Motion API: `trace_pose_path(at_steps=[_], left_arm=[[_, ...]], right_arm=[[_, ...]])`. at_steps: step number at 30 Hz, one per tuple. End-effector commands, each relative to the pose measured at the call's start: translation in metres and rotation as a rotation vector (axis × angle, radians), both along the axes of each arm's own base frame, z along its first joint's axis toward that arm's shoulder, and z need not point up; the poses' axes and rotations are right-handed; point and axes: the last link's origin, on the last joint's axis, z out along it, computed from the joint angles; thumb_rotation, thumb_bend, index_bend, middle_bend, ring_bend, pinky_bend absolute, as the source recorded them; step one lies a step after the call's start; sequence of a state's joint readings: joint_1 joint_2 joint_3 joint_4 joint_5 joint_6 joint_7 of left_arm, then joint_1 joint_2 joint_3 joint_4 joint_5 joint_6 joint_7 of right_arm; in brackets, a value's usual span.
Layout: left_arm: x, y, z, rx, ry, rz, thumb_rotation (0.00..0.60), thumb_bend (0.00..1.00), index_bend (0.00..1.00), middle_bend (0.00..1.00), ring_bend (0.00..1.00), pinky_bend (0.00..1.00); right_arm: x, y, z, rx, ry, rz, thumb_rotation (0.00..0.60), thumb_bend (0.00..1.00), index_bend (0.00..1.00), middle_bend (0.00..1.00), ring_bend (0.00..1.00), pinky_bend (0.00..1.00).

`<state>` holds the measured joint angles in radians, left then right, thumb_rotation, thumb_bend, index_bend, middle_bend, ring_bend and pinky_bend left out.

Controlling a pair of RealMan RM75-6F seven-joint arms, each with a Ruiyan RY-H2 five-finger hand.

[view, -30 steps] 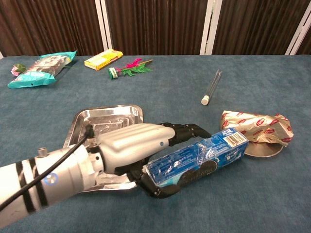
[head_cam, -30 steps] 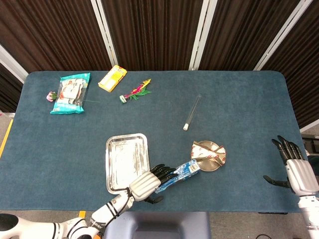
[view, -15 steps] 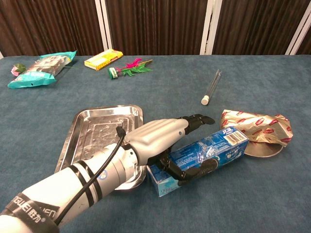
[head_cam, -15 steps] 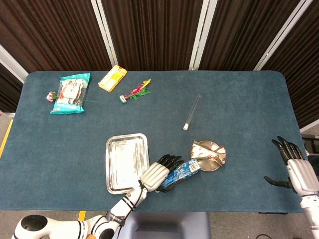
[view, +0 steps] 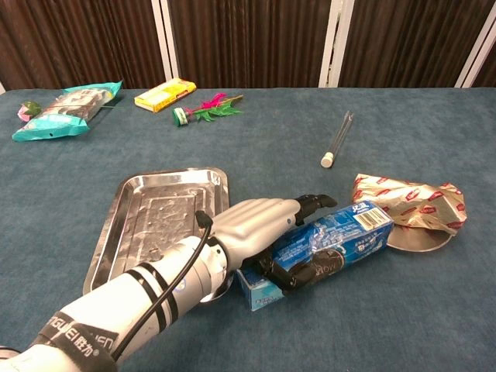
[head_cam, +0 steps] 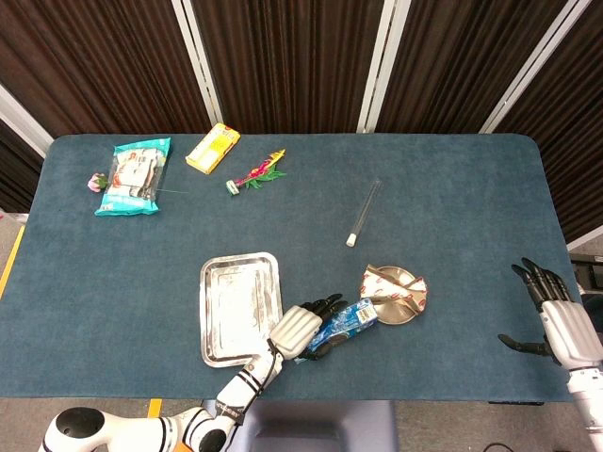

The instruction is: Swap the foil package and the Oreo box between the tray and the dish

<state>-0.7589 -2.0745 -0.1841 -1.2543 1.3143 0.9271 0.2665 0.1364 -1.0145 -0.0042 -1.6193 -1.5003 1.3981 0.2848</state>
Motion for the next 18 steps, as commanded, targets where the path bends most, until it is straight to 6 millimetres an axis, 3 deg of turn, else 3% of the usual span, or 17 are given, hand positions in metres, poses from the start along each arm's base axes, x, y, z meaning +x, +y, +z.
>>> trace_pose_path(at_steps=[1,7,18], left_arm=[[0.000,-0.001,0.000,-0.011,-0.017,0.027,0.600,0.37,0.20,0.29,0.45,0.65],[0.004,0.000,0.007,-0.011,-0.077,0.038,0.600,0.38,0.42,0.59,0.67,0.86],[0.010,0.002,0.049,0.023,-0.145,-0.028,0.600,0.38,0.47,0.65,0.73,0.92]], right_arm=[[0.000,0.000,0.000,0.000,0.001,-0.001,0.600,0.19,0.00,0.00,0.00,0.00],[0.000,0.000,0.000,0.000,0.003,-0.003,0.600,0.19,0.00,0.00,0.00,0.00],[0.001,-0.001,-0.005,0.014,0.016,-0.005,0.600,0.19,0.00,0.00,0.00,0.00]])
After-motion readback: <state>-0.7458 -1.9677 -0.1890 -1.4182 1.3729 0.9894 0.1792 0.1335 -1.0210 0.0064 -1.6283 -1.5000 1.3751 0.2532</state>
